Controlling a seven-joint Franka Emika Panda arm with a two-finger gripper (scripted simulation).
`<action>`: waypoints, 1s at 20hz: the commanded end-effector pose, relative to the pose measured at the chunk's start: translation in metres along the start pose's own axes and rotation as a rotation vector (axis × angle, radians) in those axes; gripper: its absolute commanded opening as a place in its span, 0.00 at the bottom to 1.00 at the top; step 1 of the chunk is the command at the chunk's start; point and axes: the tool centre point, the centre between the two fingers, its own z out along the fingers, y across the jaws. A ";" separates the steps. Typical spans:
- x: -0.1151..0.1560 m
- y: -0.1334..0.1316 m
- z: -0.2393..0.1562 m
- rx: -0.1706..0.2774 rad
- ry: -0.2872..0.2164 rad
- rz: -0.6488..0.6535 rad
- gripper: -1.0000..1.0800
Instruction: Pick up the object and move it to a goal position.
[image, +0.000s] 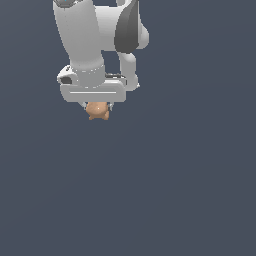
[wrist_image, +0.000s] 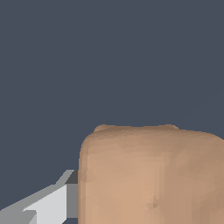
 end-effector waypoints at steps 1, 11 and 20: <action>-0.011 0.015 -0.026 0.001 0.000 0.000 0.00; -0.046 0.068 -0.116 0.000 0.000 0.000 0.00; -0.059 0.093 -0.156 -0.001 -0.001 0.000 0.00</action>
